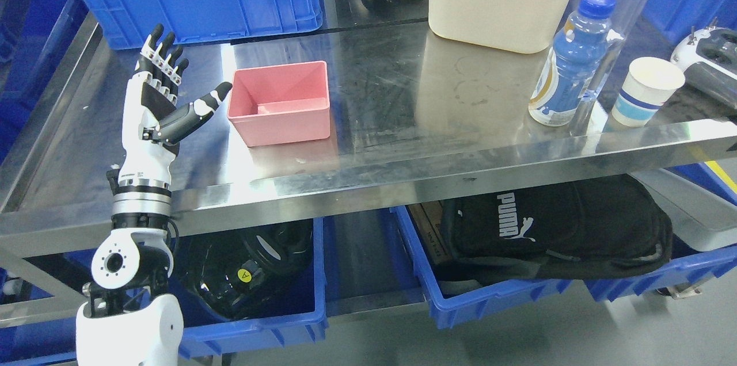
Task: Place storage box into left shelf container
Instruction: 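Reach the left hand toward the rim of the pink box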
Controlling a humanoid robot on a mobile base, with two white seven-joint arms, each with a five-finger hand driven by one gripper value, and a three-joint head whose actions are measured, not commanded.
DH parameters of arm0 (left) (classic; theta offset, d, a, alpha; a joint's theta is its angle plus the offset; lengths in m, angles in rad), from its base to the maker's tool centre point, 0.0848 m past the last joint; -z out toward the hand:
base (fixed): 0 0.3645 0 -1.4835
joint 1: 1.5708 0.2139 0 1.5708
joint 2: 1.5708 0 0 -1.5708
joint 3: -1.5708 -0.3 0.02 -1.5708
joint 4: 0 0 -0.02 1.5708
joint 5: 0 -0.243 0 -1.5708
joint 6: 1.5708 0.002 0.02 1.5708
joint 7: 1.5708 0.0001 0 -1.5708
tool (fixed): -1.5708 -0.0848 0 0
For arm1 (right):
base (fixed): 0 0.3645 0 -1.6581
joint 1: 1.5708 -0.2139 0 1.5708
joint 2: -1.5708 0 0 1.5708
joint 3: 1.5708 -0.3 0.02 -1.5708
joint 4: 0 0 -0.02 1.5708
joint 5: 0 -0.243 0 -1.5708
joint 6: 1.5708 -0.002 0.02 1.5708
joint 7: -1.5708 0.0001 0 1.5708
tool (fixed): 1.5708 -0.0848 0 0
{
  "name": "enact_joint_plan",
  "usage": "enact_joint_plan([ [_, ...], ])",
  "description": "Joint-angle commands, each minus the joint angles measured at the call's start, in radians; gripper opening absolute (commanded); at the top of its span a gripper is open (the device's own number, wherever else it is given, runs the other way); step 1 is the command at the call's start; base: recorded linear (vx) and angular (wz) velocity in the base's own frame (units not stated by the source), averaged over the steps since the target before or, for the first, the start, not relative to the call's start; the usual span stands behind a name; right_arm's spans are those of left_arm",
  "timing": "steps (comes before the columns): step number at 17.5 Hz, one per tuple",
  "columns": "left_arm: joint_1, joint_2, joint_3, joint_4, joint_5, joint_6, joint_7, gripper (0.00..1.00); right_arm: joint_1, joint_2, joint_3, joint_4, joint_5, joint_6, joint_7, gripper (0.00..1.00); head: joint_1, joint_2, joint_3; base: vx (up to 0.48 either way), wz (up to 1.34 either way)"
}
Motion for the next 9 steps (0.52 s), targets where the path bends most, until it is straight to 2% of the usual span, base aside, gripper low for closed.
enact_joint_plan([
  [1,0.008,0.018,-0.003,-0.018,-0.001,-0.005,0.0,1.0,0.0,-0.017,0.0,0.0,0.008,-0.001,0.341,1.0,0.0,0.0,0.0,0.0,0.0],
  [3,0.0,0.018,0.003,-0.017,-0.003,-0.005,-0.002,1.0,0.0,-0.017,0.0,0.0,0.008,-0.001,0.341,1.0,0.0,0.0,0.0,0.0,0.0],
  [5,-0.018,0.066,0.004,-0.013,-0.003,-0.005,-0.031,1.0,0.0,-0.017,0.0,0.0,0.008,-0.001,0.341,1.0,0.0,0.0,0.0,0.0,0.0],
  [7,-0.061,0.171,0.003,0.002,-0.003,-0.005,-0.124,1.0,0.0,-0.017,0.0,0.0,0.008,-0.001,0.341,1.0,0.0,0.0,0.0,0.0,0.0],
  [9,-0.131,0.297,-0.002,0.046,-0.006,-0.005,-0.277,1.0,0.0,-0.017,0.0,0.0,0.008,-0.001,0.341,1.0,0.0,0.0,0.0,0.0,0.0],
])
